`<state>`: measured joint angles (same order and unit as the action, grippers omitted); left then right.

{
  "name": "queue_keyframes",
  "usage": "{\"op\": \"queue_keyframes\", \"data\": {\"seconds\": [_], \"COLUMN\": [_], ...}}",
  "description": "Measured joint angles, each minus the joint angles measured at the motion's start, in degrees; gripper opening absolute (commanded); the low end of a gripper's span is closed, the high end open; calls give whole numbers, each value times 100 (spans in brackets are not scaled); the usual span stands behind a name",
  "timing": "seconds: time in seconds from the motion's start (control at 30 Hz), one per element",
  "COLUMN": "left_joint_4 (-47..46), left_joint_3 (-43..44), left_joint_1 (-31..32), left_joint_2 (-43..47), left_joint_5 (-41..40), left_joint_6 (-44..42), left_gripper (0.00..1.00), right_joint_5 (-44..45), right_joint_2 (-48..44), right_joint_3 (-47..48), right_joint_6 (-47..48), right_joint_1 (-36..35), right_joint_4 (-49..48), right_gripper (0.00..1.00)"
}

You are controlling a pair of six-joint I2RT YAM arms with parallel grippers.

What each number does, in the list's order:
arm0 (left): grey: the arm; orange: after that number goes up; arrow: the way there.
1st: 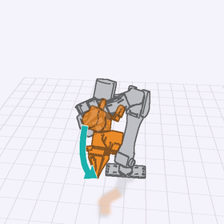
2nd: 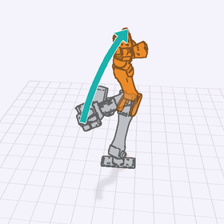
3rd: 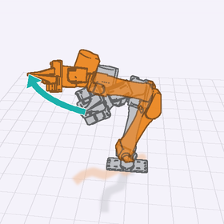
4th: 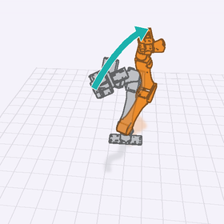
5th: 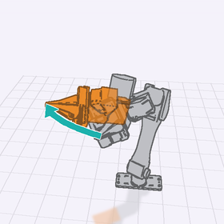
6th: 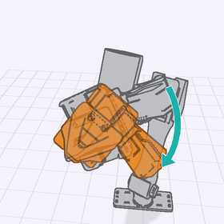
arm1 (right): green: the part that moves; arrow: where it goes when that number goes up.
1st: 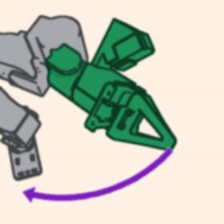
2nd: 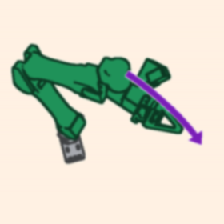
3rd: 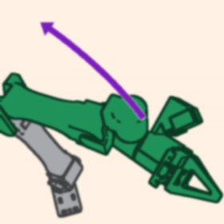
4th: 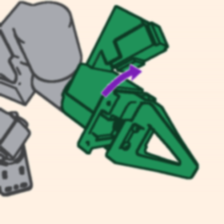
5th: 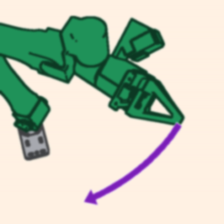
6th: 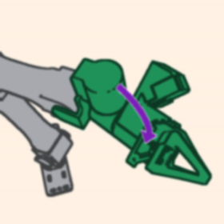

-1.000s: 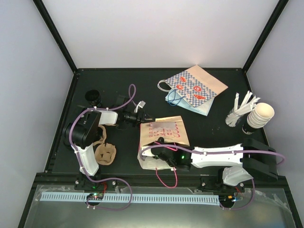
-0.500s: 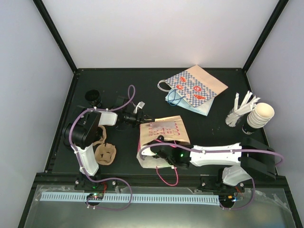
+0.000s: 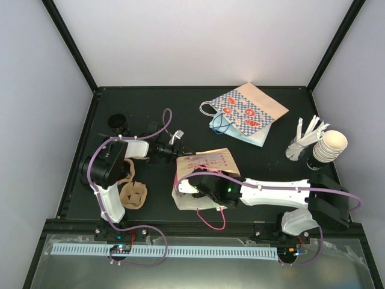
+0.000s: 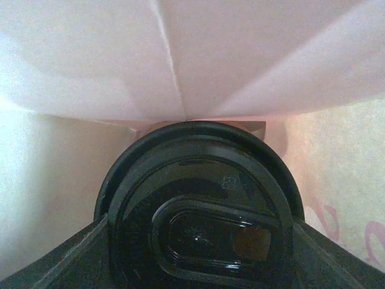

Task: Pack the takeout coffee

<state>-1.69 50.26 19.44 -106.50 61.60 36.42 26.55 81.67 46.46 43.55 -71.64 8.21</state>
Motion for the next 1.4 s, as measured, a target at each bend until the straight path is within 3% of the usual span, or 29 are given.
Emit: {"op": "queue_keyframes", "data": {"seconds": [0.13,0.33,0.53,0.87,1.1,1.4], "left_joint_4": [175,640,1248,1622,1818,2326], "left_joint_3": [28,35,31,-291,-328,-326], "left_joint_1": [-31,-175,-415,-743,-824,-927], "left_joint_2": [0,107,437,1419,2015,2787], "left_joint_5": [-26,-70,-315,-839,-1025,-1106], "left_joint_6": [-90,-310,-588,-638,-632,-748], "left_gripper": [57,70,76,79,79,80], "right_joint_5": [-177,-514,-920,-1818,-2472,-2771], "right_joint_2": [0,4,146,603,1128,1200], "right_joint_3": [92,245,638,1665,2472,2538], "right_joint_6": [-37,-107,-260,-492,-595,-531], "right_joint_1": [79,240,514,1134,1606,1792], "right_joint_4": [144,354,789,1873,2612,2682], "right_gripper": [36,36,36,35,28,31]}}
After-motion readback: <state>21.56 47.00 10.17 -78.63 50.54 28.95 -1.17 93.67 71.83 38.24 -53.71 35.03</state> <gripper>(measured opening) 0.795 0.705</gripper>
